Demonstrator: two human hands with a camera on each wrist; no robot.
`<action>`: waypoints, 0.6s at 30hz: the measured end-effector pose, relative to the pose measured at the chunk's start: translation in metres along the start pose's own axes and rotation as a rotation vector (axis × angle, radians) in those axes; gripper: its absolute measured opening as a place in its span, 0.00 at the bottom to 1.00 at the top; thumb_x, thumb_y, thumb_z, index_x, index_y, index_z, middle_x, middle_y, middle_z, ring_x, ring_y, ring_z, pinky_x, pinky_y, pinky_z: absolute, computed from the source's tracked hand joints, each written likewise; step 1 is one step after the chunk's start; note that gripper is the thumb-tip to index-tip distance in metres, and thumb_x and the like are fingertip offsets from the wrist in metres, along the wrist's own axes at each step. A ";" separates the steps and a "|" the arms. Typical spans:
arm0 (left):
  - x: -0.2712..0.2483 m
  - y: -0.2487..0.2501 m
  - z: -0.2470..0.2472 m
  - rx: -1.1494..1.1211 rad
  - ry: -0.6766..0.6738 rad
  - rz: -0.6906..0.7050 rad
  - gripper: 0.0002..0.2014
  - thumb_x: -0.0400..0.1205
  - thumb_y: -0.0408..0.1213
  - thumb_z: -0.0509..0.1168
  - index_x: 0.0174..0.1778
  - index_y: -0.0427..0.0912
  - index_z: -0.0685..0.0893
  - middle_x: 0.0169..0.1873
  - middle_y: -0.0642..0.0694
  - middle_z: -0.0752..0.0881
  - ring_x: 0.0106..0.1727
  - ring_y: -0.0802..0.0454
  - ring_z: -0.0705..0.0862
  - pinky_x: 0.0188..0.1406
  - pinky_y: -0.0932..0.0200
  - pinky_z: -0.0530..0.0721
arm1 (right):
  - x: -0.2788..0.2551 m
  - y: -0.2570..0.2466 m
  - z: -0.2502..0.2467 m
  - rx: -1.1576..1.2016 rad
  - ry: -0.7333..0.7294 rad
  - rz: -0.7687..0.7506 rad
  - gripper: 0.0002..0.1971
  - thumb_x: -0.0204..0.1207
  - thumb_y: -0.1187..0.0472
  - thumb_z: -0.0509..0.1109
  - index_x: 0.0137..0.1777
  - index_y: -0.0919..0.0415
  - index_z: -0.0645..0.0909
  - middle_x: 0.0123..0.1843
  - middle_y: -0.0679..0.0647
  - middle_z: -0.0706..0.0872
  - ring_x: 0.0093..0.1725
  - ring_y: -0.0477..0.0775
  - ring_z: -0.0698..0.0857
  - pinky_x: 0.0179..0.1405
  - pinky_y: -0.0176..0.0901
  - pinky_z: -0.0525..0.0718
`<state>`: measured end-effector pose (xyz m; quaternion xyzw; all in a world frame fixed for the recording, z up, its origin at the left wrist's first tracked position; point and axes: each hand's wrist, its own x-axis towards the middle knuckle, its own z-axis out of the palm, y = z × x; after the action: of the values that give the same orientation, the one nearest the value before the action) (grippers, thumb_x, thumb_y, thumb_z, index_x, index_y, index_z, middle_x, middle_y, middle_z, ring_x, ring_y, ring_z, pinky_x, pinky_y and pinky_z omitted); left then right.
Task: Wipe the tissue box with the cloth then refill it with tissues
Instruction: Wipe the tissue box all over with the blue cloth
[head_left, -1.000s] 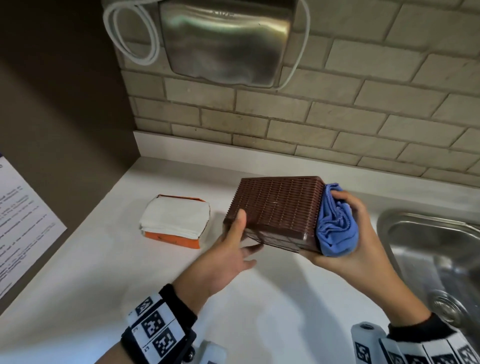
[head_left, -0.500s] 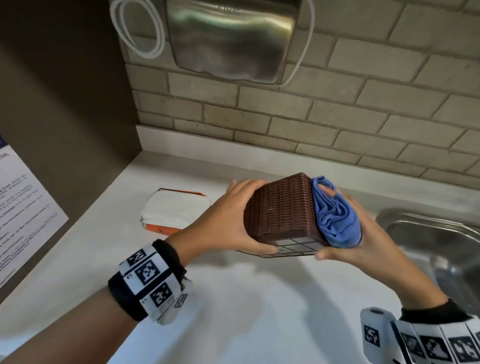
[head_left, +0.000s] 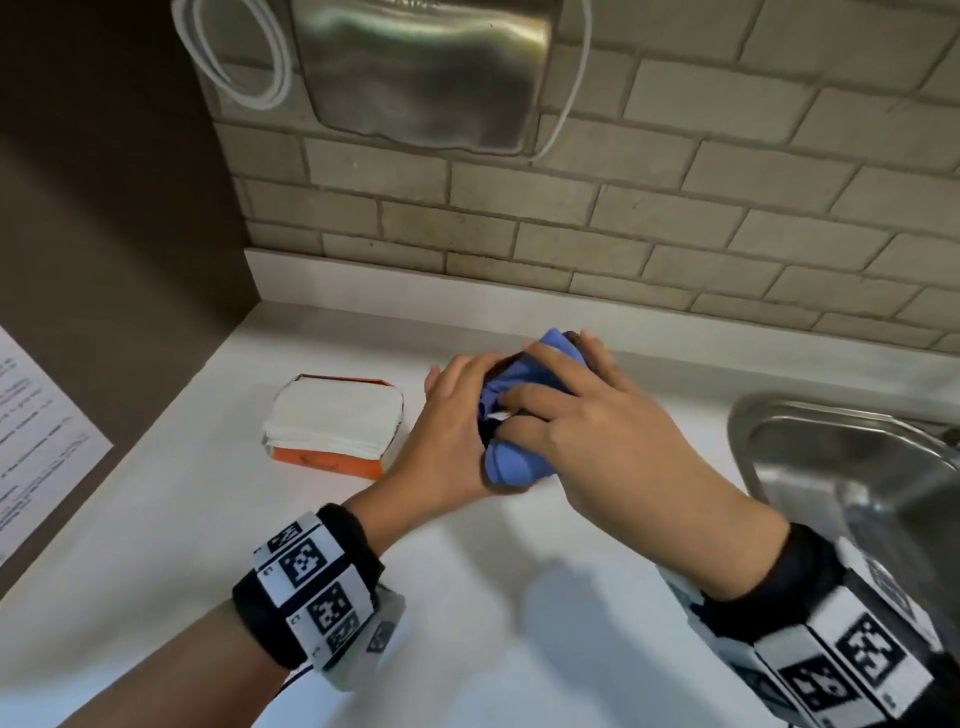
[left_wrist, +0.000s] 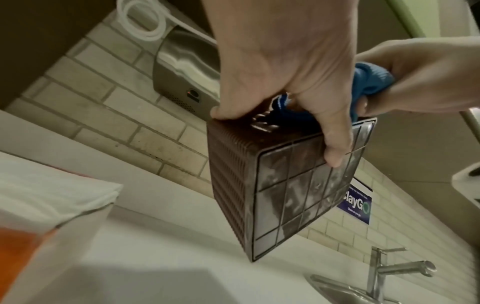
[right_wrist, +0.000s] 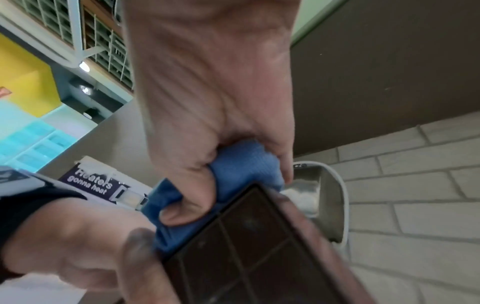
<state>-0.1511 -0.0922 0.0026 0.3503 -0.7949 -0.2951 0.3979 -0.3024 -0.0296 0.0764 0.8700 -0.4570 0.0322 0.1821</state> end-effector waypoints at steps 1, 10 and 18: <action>-0.001 -0.001 -0.001 0.026 0.030 0.003 0.45 0.56 0.58 0.74 0.69 0.49 0.71 0.56 0.68 0.70 0.61 0.63 0.72 0.68 0.37 0.75 | -0.003 0.005 -0.001 -0.003 0.016 0.014 0.22 0.61 0.71 0.65 0.51 0.50 0.88 0.54 0.46 0.90 0.71 0.64 0.79 0.72 0.67 0.69; -0.020 -0.028 -0.003 -0.032 0.041 -0.115 0.50 0.56 0.52 0.84 0.69 0.61 0.61 0.63 0.65 0.68 0.68 0.67 0.71 0.66 0.77 0.68 | -0.042 0.030 0.026 1.282 0.358 0.739 0.09 0.78 0.52 0.69 0.56 0.43 0.82 0.51 0.35 0.89 0.53 0.34 0.84 0.54 0.31 0.76; -0.045 -0.049 0.046 -0.212 -0.066 -0.280 0.51 0.59 0.47 0.83 0.70 0.66 0.54 0.68 0.46 0.72 0.71 0.50 0.74 0.70 0.46 0.77 | -0.056 0.004 0.076 1.348 0.280 0.860 0.17 0.74 0.52 0.72 0.62 0.37 0.79 0.69 0.45 0.78 0.67 0.43 0.79 0.63 0.35 0.80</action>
<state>-0.1535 -0.0763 -0.0769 0.4037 -0.7154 -0.4411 0.3616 -0.3461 -0.0138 -0.0057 0.5289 -0.6067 0.4764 -0.3539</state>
